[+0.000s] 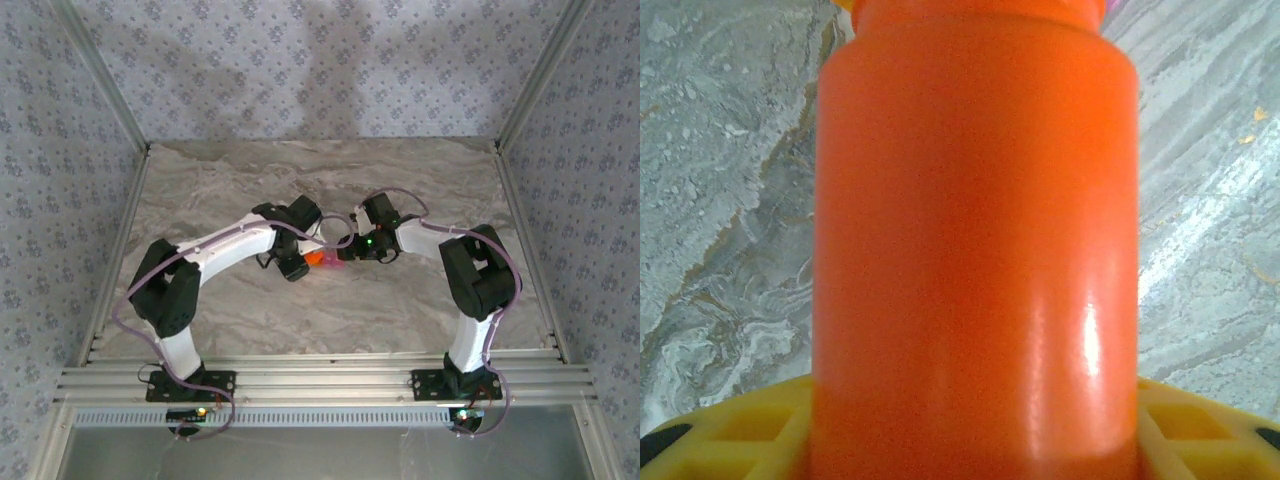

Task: Sort the pills into containers

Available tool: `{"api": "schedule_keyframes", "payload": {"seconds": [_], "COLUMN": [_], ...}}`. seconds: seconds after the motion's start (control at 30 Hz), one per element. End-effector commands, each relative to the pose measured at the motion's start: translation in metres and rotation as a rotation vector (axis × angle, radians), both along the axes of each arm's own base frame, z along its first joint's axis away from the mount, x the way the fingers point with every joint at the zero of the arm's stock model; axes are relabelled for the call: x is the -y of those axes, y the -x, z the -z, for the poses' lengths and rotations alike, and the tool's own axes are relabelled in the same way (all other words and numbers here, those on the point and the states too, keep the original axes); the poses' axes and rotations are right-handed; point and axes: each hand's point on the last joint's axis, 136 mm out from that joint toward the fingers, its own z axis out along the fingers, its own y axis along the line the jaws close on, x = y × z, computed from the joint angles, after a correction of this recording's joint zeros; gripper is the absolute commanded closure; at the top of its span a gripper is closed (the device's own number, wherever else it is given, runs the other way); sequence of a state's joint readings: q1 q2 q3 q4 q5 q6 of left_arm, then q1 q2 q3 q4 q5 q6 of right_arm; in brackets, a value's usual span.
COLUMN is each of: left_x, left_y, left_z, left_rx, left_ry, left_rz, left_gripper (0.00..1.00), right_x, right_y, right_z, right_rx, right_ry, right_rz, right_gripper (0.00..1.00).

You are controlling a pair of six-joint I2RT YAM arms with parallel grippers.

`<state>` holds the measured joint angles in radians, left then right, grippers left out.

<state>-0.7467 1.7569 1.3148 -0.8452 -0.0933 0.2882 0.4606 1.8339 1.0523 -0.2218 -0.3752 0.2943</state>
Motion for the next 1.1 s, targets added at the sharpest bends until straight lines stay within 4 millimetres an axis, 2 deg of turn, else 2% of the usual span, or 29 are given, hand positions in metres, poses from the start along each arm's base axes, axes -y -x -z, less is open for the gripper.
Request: {"api": "schedule_keyframes", "payload": {"seconds": [0.0, 0.6, 0.93, 1.07], "left_x": [0.008, 0.021, 0.023, 0.026], "left_y": [-0.004, -0.007, -0.009, -0.011], "left_z": [-0.012, -0.026, -0.039, -0.039], "left_rx": [0.046, 0.227, 0.373, 0.402], "left_ry": [0.085, 0.356, 0.524, 0.577], "left_rz": [-0.018, -0.067, -0.072, -0.071], "left_gripper": [1.00, 1.00, 1.00, 1.00], "right_x": [-0.006, -0.005, -0.004, 0.002], "right_y": [0.013, 0.012, 0.008, 0.005], "right_z": [0.022, 0.019, -0.004, -0.014], "right_rx": [-0.064, -0.052, 0.020, 0.061], "right_ry": [0.015, 0.020, -0.001, 0.008], "right_rz": [-0.043, -0.044, -0.028, -0.014], "right_gripper": [0.40, 0.40, 0.41, 0.40]}}
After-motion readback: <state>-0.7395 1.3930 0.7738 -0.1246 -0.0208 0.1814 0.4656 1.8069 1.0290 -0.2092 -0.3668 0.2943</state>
